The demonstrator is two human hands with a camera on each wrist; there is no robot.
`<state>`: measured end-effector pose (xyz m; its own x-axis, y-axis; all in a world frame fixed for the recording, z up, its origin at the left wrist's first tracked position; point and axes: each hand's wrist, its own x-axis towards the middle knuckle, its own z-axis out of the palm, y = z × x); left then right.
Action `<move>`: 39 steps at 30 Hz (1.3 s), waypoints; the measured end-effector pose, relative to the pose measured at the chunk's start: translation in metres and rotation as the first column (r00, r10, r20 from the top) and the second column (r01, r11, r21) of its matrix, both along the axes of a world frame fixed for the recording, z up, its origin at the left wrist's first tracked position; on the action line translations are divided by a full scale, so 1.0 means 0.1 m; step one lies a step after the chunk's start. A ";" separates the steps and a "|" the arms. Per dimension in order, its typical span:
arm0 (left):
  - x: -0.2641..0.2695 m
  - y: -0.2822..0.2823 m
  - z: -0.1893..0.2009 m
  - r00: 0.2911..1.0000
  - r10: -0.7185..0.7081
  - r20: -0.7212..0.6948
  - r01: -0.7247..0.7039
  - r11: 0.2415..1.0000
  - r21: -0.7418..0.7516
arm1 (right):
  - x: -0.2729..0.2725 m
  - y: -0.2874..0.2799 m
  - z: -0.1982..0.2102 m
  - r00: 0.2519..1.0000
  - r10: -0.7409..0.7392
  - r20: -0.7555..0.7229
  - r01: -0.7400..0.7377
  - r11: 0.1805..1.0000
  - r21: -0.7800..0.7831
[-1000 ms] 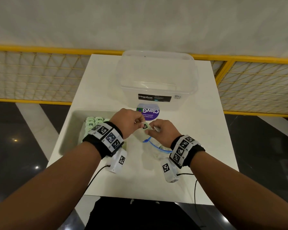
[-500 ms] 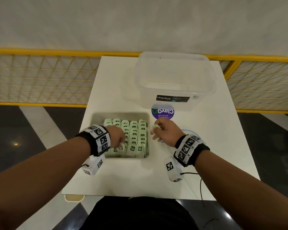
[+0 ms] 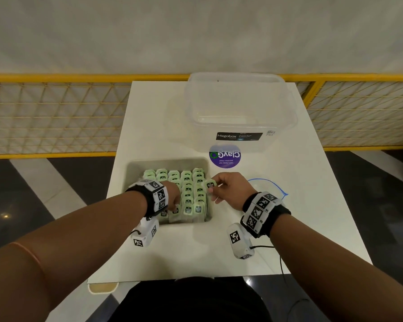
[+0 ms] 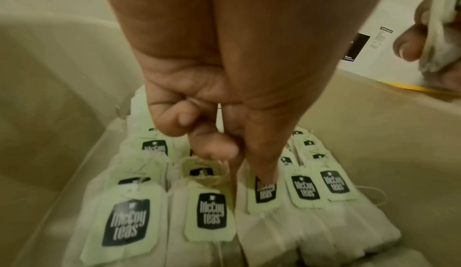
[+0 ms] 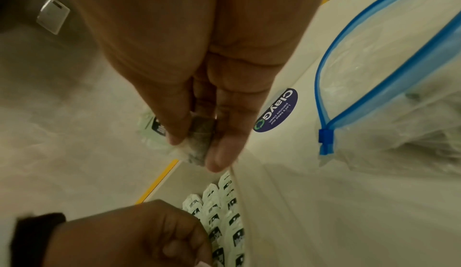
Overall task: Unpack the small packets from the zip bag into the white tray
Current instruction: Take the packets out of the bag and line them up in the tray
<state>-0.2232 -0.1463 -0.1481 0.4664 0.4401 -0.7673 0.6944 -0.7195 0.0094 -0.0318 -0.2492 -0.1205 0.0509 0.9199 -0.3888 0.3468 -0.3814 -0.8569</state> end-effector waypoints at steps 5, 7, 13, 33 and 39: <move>-0.04 0.08 0.35 0.949 0.161 0.272 -0.160 0.987 -0.025 | -0.05 0.05 0.03 0.993 0.007 0.114 -0.009 1.000 0.019; -0.05 0.08 0.59 0.830 0.250 0.499 -0.226 0.968 -0.110 | -0.08 0.09 0.05 0.992 0.001 0.123 -0.004 1.000 0.027; 0.05 0.02 0.97 0.633 0.247 0.734 -0.290 0.954 -0.071 | -0.22 0.23 0.15 0.989 0.061 0.133 -0.072 0.994 0.082; -0.38 0.02 0.28 0.995 0.060 -0.083 -0.065 0.996 -0.058 | -0.20 0.29 -0.10 0.916 0.106 0.387 -0.048 0.986 -0.157; -0.32 0.00 0.05 0.988 -0.003 -0.152 -0.002 1.000 -0.029 | -0.18 0.23 -0.03 0.945 0.101 0.311 -0.047 0.983 -0.176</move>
<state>-0.2552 -0.1467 -0.1435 0.3435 0.4162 -0.8419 0.6889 -0.7210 -0.0753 -0.0500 -0.2258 -0.1235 0.1306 0.8505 -0.5095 0.6234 -0.4701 -0.6248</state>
